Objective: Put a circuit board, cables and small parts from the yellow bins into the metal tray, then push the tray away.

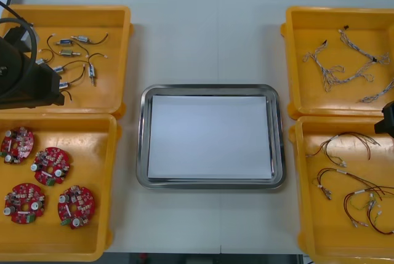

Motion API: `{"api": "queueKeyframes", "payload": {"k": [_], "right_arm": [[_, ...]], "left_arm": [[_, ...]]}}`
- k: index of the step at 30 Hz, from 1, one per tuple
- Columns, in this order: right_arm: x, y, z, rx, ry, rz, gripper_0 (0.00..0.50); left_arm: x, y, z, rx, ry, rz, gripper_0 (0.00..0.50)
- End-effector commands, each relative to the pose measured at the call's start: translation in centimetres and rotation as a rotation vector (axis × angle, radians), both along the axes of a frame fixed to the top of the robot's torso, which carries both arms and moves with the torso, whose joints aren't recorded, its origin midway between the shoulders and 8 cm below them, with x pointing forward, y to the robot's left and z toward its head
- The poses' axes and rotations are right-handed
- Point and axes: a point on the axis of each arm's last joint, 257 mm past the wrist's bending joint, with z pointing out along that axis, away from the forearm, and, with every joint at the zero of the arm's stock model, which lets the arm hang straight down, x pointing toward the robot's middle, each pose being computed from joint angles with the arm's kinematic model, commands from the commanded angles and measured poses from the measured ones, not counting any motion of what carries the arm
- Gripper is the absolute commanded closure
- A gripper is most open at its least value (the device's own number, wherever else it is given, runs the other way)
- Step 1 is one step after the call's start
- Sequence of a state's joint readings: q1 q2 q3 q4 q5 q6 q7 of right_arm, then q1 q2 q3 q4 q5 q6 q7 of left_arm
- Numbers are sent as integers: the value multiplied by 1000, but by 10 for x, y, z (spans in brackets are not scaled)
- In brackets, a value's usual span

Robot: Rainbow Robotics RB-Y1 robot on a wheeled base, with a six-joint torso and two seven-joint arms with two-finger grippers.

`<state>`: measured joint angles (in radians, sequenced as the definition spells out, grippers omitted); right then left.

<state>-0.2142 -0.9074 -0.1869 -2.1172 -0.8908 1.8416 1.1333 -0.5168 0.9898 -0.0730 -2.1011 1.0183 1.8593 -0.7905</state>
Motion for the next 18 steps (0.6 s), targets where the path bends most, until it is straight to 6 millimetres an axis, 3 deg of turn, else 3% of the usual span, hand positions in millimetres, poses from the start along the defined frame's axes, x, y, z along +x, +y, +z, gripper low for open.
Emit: {"api": "queueKeyframes", "payload": {"k": [1,18], "right_arm": [[6,-3,17,-27,-49,35,0],[6,-3,17,-27,-49,35,0]], "left_arm": [[9,-6,24,10,-65,-57,0],[9,-6,24,10,-65,-57,0]]}}
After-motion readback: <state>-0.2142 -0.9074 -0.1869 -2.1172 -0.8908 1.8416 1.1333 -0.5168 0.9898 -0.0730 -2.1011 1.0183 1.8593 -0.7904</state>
